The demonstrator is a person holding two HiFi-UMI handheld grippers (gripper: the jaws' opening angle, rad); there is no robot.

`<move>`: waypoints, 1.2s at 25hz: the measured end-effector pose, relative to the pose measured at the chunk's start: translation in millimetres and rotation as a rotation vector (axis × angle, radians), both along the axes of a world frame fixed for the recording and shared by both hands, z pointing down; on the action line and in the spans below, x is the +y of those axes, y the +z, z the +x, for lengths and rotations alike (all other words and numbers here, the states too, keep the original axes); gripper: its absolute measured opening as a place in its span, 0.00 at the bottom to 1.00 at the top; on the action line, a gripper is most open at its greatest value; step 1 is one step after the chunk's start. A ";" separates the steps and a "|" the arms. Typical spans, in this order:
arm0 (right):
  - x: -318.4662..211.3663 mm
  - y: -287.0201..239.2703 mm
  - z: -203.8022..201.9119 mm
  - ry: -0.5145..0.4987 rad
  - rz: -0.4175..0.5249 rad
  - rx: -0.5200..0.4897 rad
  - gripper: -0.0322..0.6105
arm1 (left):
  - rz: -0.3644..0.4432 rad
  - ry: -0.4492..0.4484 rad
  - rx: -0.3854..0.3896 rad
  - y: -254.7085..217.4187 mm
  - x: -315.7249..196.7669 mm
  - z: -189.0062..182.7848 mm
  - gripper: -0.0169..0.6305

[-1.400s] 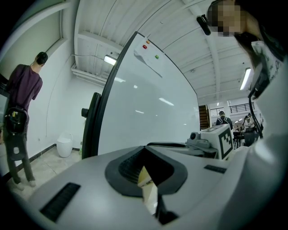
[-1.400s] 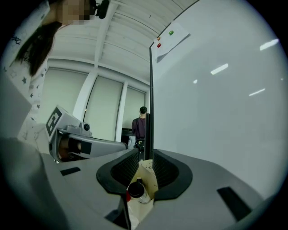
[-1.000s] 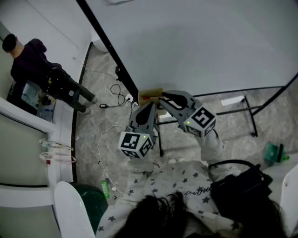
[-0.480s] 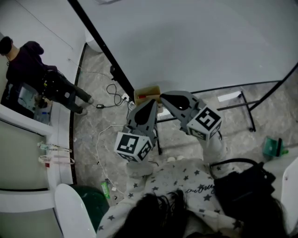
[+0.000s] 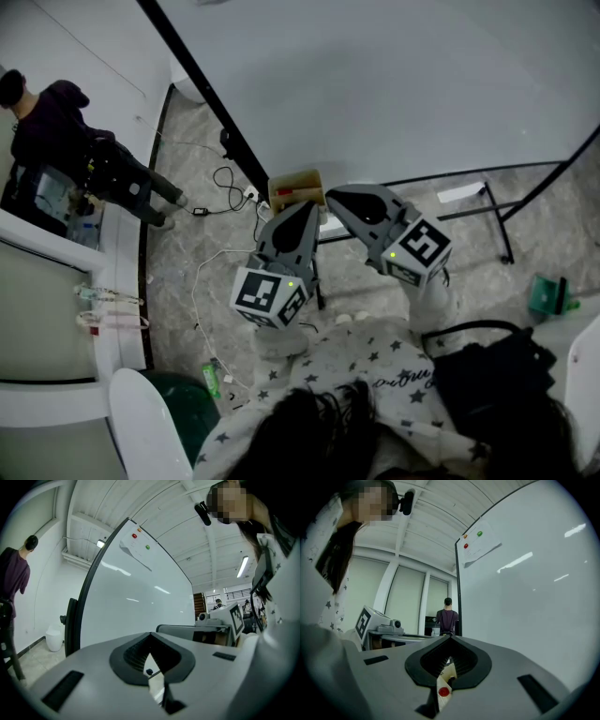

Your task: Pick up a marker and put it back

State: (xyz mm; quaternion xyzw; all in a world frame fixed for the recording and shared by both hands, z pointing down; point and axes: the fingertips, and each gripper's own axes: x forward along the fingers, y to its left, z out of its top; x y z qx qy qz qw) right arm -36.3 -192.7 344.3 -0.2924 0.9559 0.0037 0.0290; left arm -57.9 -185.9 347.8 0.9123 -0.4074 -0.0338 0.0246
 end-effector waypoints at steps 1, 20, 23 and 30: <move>-0.5 1.3 0.6 0.002 -0.003 0.002 0.06 | 0.000 -0.001 -0.001 0.1 -0.2 -0.4 0.03; -2.5 7.4 -1.7 -0.001 -0.014 0.010 0.06 | -0.001 -0.003 -0.007 -0.5 0.7 -0.4 0.03; -1.0 10.3 -0.9 -0.004 -0.025 0.017 0.06 | 0.000 -0.002 -0.009 -0.4 1.3 0.5 0.03; -0.7 7.1 -2.4 -0.008 -0.021 0.017 0.06 | -0.003 -0.003 -0.008 0.1 0.6 -0.1 0.03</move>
